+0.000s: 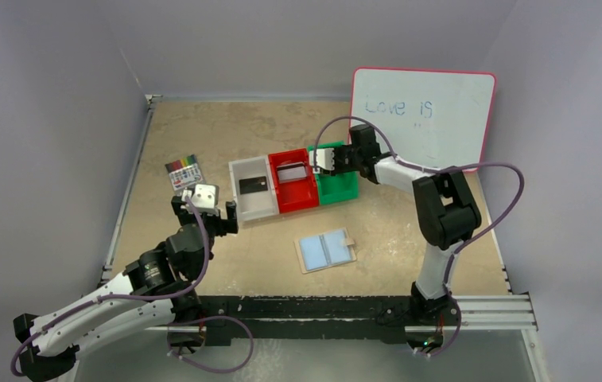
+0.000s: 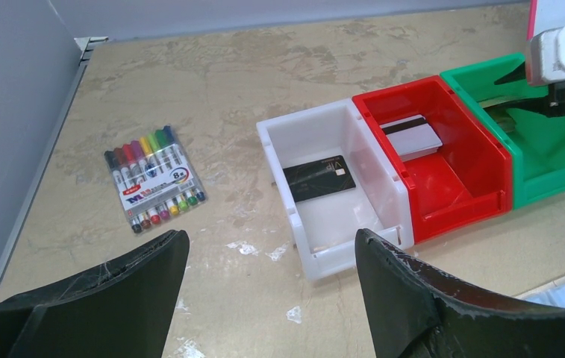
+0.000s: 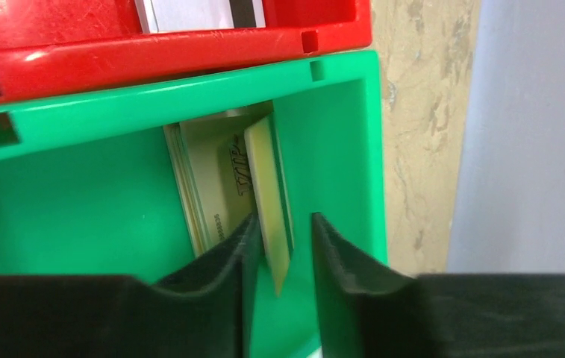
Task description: Take the credit cards out of the card holder
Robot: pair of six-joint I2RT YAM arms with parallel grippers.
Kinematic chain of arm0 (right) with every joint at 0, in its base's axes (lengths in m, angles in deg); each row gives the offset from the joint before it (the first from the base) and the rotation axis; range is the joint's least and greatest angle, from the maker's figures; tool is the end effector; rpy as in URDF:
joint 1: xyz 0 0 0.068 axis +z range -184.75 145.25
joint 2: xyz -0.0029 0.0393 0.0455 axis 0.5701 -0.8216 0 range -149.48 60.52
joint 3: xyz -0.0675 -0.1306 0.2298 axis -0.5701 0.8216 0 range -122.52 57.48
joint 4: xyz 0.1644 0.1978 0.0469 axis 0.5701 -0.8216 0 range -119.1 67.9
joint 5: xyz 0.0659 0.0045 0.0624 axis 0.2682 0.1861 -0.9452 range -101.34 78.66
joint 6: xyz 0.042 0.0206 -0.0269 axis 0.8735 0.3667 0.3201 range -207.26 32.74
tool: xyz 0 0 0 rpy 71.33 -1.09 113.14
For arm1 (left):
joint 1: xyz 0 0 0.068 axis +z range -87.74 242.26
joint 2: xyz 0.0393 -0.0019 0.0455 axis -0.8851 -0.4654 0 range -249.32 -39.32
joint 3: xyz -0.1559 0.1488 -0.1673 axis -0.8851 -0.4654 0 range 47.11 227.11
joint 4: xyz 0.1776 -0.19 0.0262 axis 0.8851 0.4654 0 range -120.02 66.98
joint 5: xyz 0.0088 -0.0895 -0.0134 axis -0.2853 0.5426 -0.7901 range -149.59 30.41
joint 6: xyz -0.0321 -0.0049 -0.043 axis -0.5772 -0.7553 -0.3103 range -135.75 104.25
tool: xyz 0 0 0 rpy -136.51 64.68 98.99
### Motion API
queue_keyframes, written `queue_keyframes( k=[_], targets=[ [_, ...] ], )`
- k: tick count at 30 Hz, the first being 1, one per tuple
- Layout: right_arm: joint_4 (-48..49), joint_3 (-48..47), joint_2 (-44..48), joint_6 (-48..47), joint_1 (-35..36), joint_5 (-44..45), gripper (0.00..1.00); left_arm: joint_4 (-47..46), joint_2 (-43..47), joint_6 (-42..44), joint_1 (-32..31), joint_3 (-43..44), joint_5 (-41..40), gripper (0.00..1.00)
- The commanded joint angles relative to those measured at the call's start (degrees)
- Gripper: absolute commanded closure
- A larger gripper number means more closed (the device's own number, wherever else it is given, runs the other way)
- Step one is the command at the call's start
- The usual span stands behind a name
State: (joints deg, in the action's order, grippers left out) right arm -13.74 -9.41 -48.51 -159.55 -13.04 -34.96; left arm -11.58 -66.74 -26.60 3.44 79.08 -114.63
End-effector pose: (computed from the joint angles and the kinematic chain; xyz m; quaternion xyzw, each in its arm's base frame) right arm 0.3817 0.1674 0.1838 -0.6972 0.5183 -0.0338 0.4941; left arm 0.0854 -0.0847 0.2916 0.0237 0.7538 -0.0137 0.6565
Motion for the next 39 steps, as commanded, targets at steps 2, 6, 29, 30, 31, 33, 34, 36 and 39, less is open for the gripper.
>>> queue_keyframes(
  k=[2, 6, 29, 30, 31, 33, 34, 36, 39],
  targets=[
    [-5.42, -0.43, 7.67, -0.54, -0.1, -3.98, 0.6, -2.37, -0.22, 1.25, 0.38, -0.06, 0.31, 0.18],
    [-7.23, 0.34, 11.53, 1.11, -0.14, -6.31, 0.59, -2.43, -0.38, 1.38, 0.38, 0.0, 0.94, 0.18],
    [-3.22, 24.56, 59.33, 99.9, -0.12, 24.71, 0.0, 6.59, -11.57, -21.9, 0.34, 10.52, -9.78, 0.14],
    [-5.89, 24.57, 60.94, 101.29, -0.13, 26.2, 0.0, 9.4, -13.98, -26.11, 0.38, 12.83, -11.86, 0.13],
    [-8.0, 24.84, 63.09, 102.28, -0.13, 27.17, 0.0, 13.01, -16.46, -30.56, 0.41, 15.73, -14.14, 0.13],
    [-10.37, 25.92, 67.81, 103.61, -0.13, 27.87, 0.0, 20.53, -21.39, -37.69, 0.4, 21.31, -17.96, 0.13],
    [-11.1, 26.54, 71.26, 104.07, -0.15, 27.48, 0.0, 24.08, -23.45, -39.44, 0.32, 25.19, -18.77, 0.13],
    [-11.2, 28.1, 75.78, 105.03, -0.16, 26.78, 0.0, 29.45, -26.47, -42.84, 0.34, 29.45, -20.27, 0.13],
    [-14.18, 28.26, 79.78, 105.77, -0.1, 27.05, 0.0, 32.38, -27.78, -44.89, 0.34, 32.16, -21.6, 0.13]
  ],
)
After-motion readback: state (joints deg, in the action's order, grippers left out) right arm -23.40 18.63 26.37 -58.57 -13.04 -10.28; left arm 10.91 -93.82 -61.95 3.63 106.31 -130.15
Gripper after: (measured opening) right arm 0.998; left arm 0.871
